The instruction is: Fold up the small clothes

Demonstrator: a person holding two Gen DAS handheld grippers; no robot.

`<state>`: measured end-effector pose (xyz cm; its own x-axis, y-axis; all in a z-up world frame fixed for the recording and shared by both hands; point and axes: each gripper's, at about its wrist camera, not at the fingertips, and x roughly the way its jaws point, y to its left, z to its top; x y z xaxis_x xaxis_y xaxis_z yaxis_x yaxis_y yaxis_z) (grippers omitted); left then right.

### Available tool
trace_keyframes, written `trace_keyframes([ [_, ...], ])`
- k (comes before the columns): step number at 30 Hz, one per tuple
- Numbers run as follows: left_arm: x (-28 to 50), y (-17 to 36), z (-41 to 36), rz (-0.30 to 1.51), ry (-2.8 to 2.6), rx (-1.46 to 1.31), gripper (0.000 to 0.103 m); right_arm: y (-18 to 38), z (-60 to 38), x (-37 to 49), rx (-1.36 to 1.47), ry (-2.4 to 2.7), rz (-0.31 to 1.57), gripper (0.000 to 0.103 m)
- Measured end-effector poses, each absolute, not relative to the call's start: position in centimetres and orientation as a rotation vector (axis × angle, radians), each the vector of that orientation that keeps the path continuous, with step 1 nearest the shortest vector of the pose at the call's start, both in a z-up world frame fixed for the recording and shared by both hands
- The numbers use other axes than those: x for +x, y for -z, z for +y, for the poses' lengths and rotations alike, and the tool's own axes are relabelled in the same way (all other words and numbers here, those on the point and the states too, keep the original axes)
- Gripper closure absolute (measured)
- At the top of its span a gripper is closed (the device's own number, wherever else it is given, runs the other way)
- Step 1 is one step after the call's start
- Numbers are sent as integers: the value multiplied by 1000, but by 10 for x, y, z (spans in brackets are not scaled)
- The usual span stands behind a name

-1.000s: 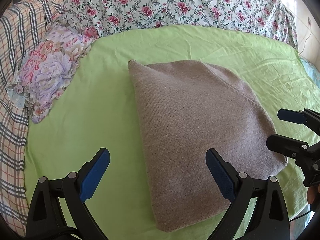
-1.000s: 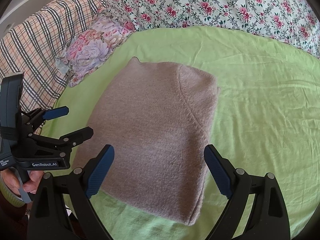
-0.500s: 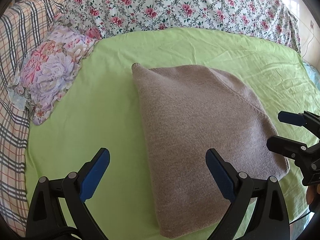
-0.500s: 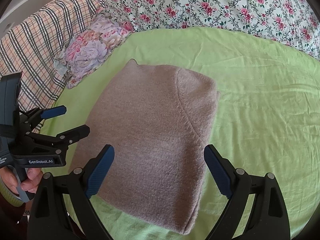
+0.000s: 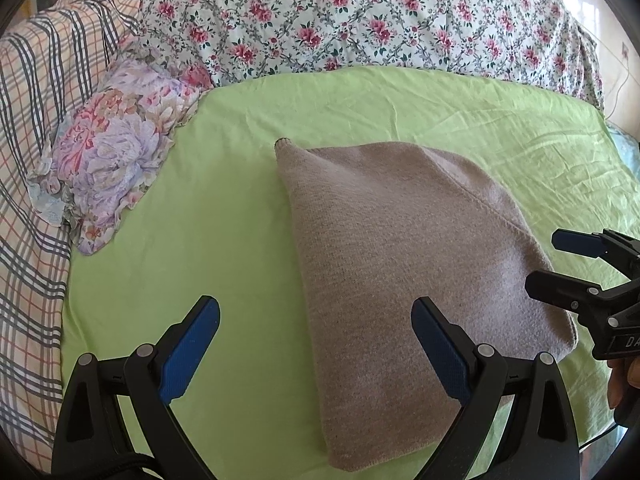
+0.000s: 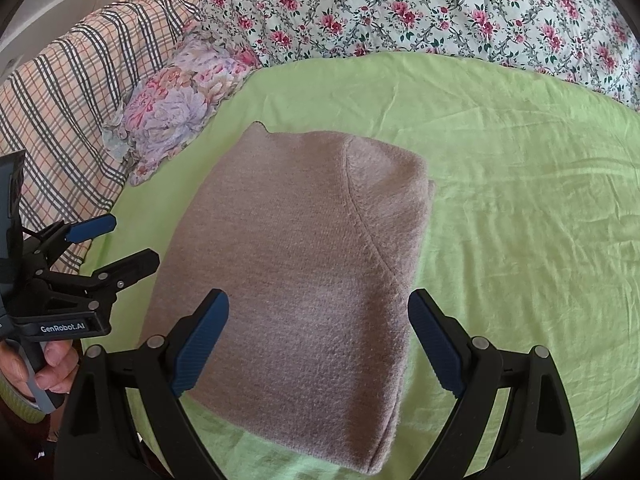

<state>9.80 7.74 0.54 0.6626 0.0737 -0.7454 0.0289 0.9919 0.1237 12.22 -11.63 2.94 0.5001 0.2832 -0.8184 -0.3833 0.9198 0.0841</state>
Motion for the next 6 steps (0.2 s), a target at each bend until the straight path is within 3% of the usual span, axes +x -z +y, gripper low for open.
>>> trace_keyframes([
  [6,99,-1,77,862,-25,122,6,-26,-115,123,-111,-400,975,12],
])
